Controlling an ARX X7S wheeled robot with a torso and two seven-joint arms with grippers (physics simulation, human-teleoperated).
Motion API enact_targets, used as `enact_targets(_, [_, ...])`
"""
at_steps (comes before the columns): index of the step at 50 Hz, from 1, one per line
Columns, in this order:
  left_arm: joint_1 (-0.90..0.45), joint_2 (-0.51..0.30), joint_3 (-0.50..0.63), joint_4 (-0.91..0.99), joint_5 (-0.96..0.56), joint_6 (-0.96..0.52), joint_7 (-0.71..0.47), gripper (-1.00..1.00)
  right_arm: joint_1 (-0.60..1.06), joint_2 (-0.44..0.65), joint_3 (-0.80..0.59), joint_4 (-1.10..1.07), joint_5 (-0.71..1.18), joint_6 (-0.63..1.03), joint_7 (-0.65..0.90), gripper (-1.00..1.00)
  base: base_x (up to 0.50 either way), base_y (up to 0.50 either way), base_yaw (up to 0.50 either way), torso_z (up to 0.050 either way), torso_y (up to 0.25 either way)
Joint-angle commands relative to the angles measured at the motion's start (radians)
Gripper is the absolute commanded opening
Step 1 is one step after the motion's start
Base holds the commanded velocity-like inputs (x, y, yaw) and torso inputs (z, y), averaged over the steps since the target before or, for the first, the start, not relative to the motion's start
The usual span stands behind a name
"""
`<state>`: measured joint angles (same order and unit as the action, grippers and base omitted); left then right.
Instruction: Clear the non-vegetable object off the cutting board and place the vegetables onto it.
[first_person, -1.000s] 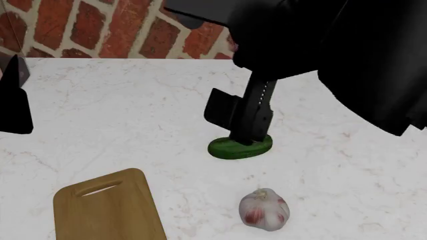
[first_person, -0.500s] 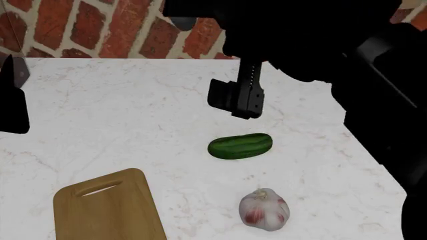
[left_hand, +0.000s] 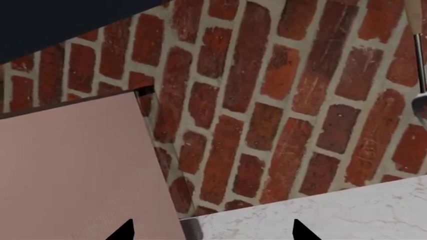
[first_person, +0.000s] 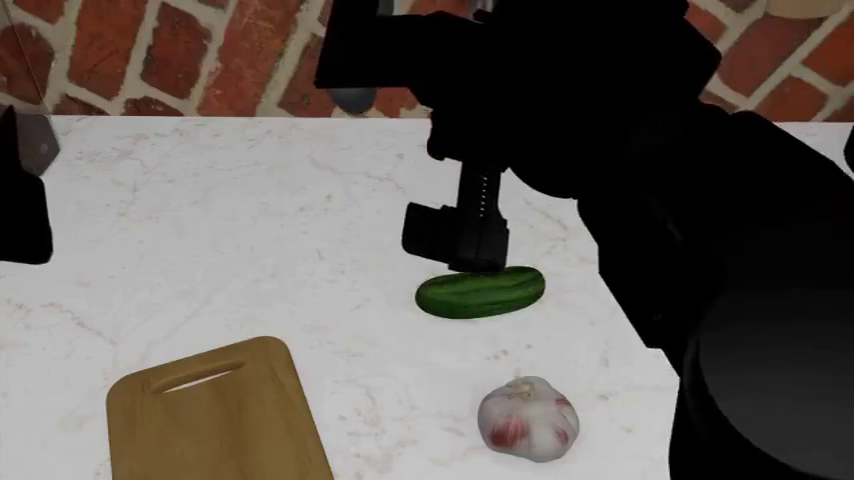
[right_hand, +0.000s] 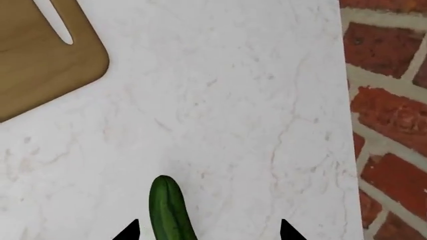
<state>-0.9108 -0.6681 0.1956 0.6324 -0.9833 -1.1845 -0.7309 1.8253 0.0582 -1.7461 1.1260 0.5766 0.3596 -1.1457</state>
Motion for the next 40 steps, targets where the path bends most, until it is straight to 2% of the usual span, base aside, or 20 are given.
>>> enact_targets(1, [-0.036,0.016,-0.022,-0.017,0.025,-0.020,0.021,1.00,-0.036,-0.050,0.032,0.032,-0.024,0.004,-0.048,1.00,0.00,0.00,0.00,0.000,0.000])
enact_targets(24, [-0.038,0.009,-0.011,-0.017,0.026,-0.011,0.017,1.00,-0.140,-0.057,0.125,0.098,-0.156,-0.001,-0.074,1.00,0.00,0.00,0.00,0.000,0.000])
enact_targets(40, [-0.039,0.005,-0.006,-0.019,0.021,-0.007,0.019,1.00,-0.171,-0.053,0.139,0.168,-0.201,-0.032,-0.092,1.00,0.00,0.00,0.00,0.000,0.000])
